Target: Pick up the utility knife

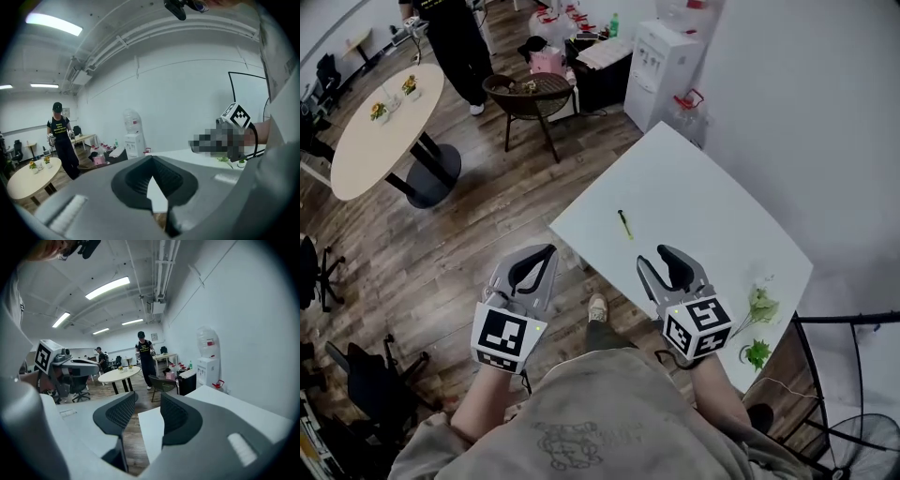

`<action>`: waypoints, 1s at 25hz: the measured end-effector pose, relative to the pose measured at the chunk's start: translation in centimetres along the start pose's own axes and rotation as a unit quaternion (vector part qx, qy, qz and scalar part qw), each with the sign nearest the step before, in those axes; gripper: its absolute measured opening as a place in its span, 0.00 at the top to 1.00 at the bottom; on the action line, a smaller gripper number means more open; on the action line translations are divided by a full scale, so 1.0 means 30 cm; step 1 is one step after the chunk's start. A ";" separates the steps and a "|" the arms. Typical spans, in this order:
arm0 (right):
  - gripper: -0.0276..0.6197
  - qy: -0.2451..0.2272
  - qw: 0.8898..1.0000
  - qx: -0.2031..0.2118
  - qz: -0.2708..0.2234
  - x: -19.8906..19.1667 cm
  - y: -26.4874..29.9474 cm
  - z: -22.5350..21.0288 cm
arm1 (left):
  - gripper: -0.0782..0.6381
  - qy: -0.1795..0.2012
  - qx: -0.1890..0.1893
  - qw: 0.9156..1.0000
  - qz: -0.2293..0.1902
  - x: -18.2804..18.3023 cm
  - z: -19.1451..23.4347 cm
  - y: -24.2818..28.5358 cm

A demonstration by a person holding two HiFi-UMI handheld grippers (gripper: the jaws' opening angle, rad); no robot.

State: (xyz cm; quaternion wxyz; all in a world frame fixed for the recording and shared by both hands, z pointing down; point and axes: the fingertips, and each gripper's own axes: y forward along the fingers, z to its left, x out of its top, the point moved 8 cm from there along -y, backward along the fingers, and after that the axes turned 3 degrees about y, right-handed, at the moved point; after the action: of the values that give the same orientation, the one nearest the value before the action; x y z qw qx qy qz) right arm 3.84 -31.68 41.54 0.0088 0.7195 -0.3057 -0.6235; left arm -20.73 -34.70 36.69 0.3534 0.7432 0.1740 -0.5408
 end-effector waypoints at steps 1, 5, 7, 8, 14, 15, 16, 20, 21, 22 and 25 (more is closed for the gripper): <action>0.65 0.002 1.000 -0.001 0.009 -0.008 0.038 -0.031 | 0.89 -0.002 -0.006 1.000 0.008 -0.008 0.010 0.048; 0.65 0.017 0.999 -0.006 0.051 -0.074 0.184 -0.136 | 0.89 -0.008 -0.033 0.998 0.046 -0.061 0.040 0.223; 0.65 0.025 0.997 -0.008 0.075 -0.119 0.244 -0.180 | 0.89 -0.011 -0.045 0.997 0.065 -0.093 0.044 0.296; 0.65 0.028 0.996 -0.009 0.086 -0.141 0.271 -0.199 | 0.89 -0.013 -0.051 0.996 0.075 -0.110 0.045 0.329; 0.66 0.037 0.989 -0.020 0.144 -0.265 0.428 -0.279 | 0.89 -0.027 -0.080 0.989 0.122 -0.216 0.065 0.478; 0.66 0.039 0.987 -0.021 0.152 -0.285 0.451 -0.286 | 0.89 -0.029 -0.084 0.988 0.129 -0.235 0.069 0.493; 0.67 0.040 0.986 -0.023 0.159 -0.304 0.472 -0.294 | 0.89 -0.030 -0.087 0.986 0.136 -0.253 0.072 0.507; 0.67 0.044 0.981 -0.032 0.186 -0.373 0.548 -0.327 | 0.89 -0.033 -0.098 0.982 0.158 -0.323 0.090 0.568; 0.67 0.045 0.980 -0.035 0.192 -0.387 0.566 -0.333 | 0.89 -0.036 -0.101 0.981 0.163 -0.342 0.098 0.582; 0.67 0.046 0.979 -0.038 0.197 -0.400 0.583 -0.337 | 0.89 -0.038 -0.105 0.979 0.169 -0.360 0.106 0.594; 0.68 0.050 0.976 -0.049 0.208 -0.424 0.640 -0.348 | 0.89 -0.044 -0.117 0.975 0.184 -0.412 0.138 0.635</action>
State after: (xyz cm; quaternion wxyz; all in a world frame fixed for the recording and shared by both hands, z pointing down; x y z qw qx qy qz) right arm 4.58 -45.40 62.76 0.1888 0.6690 -0.4169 -0.5857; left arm -15.72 -49.26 53.87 0.5386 0.6915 0.0808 -0.4746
